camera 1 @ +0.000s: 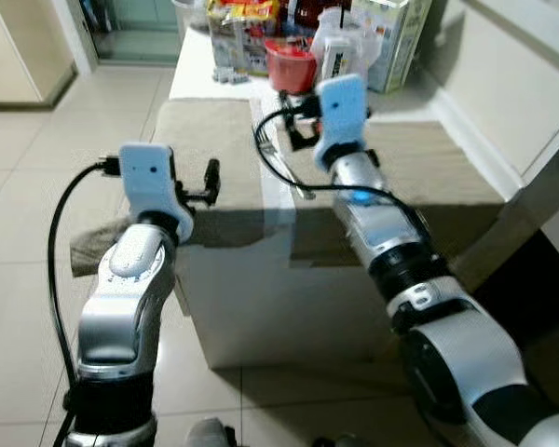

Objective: Setting the table

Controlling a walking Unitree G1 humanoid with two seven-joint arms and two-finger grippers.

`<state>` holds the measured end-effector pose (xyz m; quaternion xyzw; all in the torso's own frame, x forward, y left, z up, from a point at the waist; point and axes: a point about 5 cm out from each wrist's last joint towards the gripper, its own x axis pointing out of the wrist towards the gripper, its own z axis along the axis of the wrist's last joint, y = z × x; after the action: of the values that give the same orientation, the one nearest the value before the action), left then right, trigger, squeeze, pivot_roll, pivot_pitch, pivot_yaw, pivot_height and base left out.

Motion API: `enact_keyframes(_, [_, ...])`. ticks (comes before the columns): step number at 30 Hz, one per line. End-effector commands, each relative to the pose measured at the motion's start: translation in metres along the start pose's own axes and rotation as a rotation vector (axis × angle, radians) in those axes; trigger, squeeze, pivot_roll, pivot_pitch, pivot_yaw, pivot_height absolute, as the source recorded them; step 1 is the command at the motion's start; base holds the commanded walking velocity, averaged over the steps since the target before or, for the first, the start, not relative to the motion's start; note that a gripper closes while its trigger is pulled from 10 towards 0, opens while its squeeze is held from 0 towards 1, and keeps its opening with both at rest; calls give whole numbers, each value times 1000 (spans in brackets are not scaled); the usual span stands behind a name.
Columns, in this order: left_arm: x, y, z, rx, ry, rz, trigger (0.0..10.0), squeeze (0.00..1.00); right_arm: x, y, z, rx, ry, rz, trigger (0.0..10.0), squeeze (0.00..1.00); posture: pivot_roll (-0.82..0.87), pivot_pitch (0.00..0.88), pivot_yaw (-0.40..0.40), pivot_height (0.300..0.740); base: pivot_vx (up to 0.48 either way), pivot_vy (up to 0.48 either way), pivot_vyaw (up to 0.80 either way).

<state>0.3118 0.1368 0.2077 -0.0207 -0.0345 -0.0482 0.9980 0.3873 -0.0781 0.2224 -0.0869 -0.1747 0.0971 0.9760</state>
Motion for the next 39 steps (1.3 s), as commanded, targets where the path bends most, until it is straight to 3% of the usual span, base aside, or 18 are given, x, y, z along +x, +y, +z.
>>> enact_keyframes(1, [5, -11, 0, -3, -4, -31, 10000, 0, -7, -9, -11, -13, 37, -16, 10000, 0, 21, 48, -26, 740, 0, 0, 0])
enact_keyframes(6, [5, -12, -2, -25, -7, -44, 10000, 0, -12, -11, -18, -3, 64, -30, 10000, 0, 2, 42, -25, 740, 0, 0, 0])
enact_keyframes(9, [3, -7, -5, -28, -3, -21, 10000, 0, -12, 0, -18, 11, 66, 8, 10000, 0, 12, 45, -32, 740, 0, 0, 0])
enact_keyframes(11, [0, -4, -7, -6, 2, 8, 10000, 0, -10, 18, -12, 45, 51, 73, 10000, 0, 39, 51, -41, 740, 0, 0, 0])
enact_keyframes(14, [-1, -4, -7, 9, -2, 13, 10000, 0, -9, 27, -7, 66, 34, 107, 10000, 0, 56, 58, -44, 740, 0, 0, 0])
enact_keyframes(17, [-8, -1, -8, 57, 1, 31, 10000, 0, -3, 43, -3, 159, 48, 163, 10000, 0, 105, 71, -50, 740, 0, 0, 0])
enact_keyframes(21, [-14, 3, -8, 63, 6, 45, 10000, 0, 0, 51, -4, 199, 72, 185, 10000, 0, 143, 83, -52, 740, 0, 0, 0])
enact_keyframes(24, [-30, 14, -6, 76, 19, 78, 10000, 0, 1, 59, -10, 199, 117, 176, 10000, 0, 228, 111, -39, 740, 0, 0, 0])
enact_keyframes(27, [-40, 22, -6, 96, 34, 101, 10000, 0, 3, 60, -11, 166, 125, 161, 10000, 0, 252, 120, -31, 740, 0, 0, 0])
enact_keyframes(32, [-59, 36, -5, 138, 68, 134, 10000, 0, 12, 48, -14, 77, 189, 60, 10000, 0, 307, 141, -9, 740, 0, 0, 0])
enact_keyframes(39, [-68, 45, -1, 164, 92, 154, 10000, 0, 11, 36, -26, 39, 285, -19, 10000, 0, 323, 152, 1, 740, 0, 0, 0])
